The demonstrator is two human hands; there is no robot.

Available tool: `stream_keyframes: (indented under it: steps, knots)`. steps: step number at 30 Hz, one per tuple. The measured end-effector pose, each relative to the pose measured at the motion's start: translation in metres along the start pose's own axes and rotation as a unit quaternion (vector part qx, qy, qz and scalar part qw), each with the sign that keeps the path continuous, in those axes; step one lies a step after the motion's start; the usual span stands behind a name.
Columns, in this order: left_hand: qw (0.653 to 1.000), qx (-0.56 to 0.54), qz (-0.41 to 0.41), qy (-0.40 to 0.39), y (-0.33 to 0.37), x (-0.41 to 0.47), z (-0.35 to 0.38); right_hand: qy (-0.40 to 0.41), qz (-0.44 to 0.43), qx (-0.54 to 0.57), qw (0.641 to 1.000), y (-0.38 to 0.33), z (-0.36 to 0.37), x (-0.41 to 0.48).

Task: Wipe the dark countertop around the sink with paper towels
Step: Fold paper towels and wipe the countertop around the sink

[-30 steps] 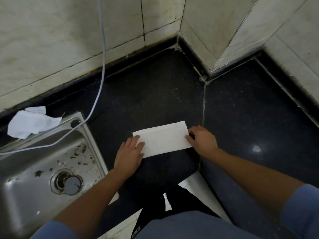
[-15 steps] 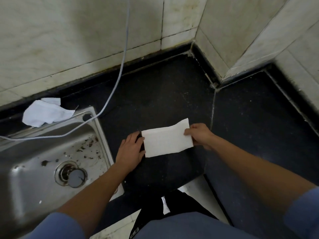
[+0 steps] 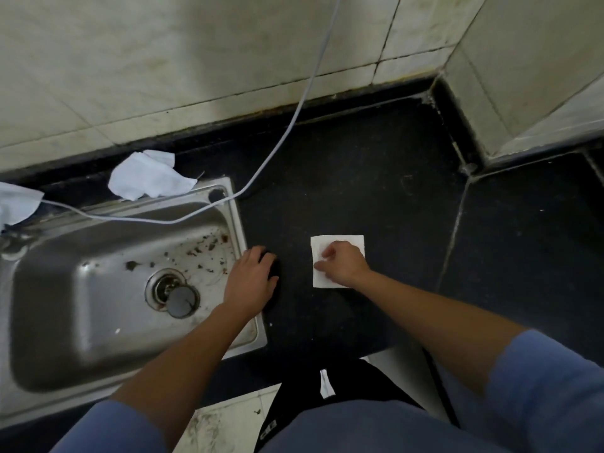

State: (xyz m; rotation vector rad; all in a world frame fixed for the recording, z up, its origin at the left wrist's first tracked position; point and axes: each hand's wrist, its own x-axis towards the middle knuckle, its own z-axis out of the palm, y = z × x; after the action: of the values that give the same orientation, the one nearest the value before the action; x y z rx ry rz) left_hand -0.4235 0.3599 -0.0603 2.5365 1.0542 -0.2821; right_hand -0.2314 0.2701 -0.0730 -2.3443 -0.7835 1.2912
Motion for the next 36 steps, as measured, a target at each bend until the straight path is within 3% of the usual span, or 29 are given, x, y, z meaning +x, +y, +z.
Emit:
stream_keyframes:
  steps: [2, 4, 6, 8, 12, 20, 26, 36]
  knots:
    - [1.000, -0.002, 0.024, 0.007, 0.014, 0.007, 0.000, 0.015, -0.035, 0.010, 0.999, 0.009, -0.012, -0.007]
    - [0.998, -0.003, 0.061, 0.008, 0.033, 0.015, -0.001, 0.079, -0.104, -0.080, 0.988, 0.026, -0.029, -0.015]
    - [0.994, 0.014, 0.110, -0.006, 0.053, 0.023, 0.001, 0.116, -0.180, -0.203, 0.955, 0.041, -0.044, -0.024]
    - [0.986, 0.049, 0.152, -0.040, 0.069, 0.031, 0.007, 0.081, -0.218, -0.315, 0.920, 0.054, -0.052, -0.028]
    - [0.977, 0.109, 0.154, -0.102, 0.068, 0.040, 0.019, 0.000, -0.192, -0.434, 0.880, 0.071, -0.050, -0.021]
    - [0.978, 0.116, 0.138, -0.102, 0.061, 0.036, 0.023, -0.010, -0.200, -0.464, 0.863, 0.074, -0.055, -0.015]
    - [0.995, 0.067, 0.053, -0.052, 0.051, 0.003, 0.011, 0.026, -0.249, -0.415, 0.875, 0.027, -0.064, 0.005]
    - [0.998, 0.015, -0.063, 0.019, 0.018, -0.060, 0.009, -0.119, -0.101, -0.335, 0.929, -0.011, -0.052, 0.033]
